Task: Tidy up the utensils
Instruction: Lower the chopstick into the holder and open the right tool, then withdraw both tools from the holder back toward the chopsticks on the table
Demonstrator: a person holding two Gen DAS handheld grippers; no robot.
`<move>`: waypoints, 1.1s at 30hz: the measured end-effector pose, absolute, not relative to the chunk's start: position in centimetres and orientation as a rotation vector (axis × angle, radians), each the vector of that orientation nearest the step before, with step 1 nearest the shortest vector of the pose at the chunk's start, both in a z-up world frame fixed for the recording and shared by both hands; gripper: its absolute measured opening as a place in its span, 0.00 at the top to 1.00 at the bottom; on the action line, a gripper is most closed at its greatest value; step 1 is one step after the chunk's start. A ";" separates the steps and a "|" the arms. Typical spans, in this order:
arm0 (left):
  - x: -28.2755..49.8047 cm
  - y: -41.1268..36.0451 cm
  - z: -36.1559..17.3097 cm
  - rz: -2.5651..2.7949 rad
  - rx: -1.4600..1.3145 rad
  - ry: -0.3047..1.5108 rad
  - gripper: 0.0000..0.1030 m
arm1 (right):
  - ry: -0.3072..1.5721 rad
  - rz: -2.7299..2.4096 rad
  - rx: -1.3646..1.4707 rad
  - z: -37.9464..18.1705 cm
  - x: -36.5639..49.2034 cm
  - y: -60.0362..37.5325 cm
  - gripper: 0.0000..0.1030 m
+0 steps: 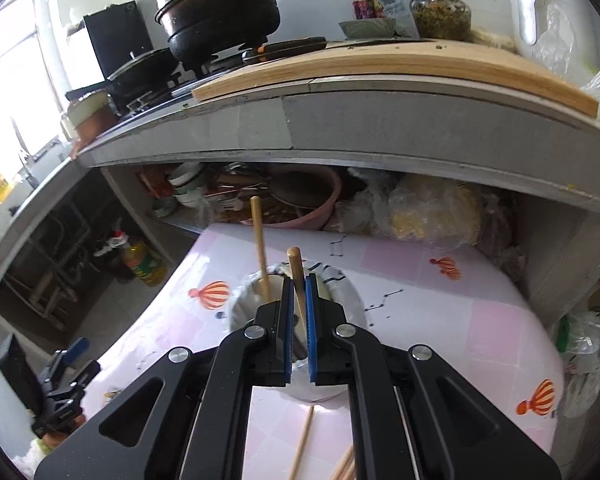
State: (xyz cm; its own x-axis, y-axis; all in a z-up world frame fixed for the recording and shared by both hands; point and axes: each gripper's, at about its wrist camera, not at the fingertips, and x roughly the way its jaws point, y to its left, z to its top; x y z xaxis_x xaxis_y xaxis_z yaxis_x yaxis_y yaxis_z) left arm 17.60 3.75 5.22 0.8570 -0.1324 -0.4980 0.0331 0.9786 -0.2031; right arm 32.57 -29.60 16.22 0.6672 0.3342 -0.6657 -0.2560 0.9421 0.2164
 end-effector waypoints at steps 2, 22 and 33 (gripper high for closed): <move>17.5 3.8 5.2 -0.086 -0.192 0.533 0.24 | 0.770 0.296 0.083 16.1 32.8 -29.5 0.94; 17.4 2.4 5.0 -0.136 -0.173 0.555 0.24 | 0.742 0.234 0.131 14.8 26.0 -34.6 0.73; 17.4 -6.3 3.2 -0.364 -0.080 0.631 0.24 | 0.864 0.089 0.221 4.5 17.4 -37.5 0.73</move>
State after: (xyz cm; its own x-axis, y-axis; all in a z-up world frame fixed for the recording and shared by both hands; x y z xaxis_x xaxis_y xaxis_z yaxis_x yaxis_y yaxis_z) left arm 17.37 -6.28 3.18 0.7463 -0.3563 -0.5622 0.3078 0.9337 -0.1831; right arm 17.40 -37.52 4.52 0.6476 0.1666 -0.7436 0.0116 0.9736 0.2282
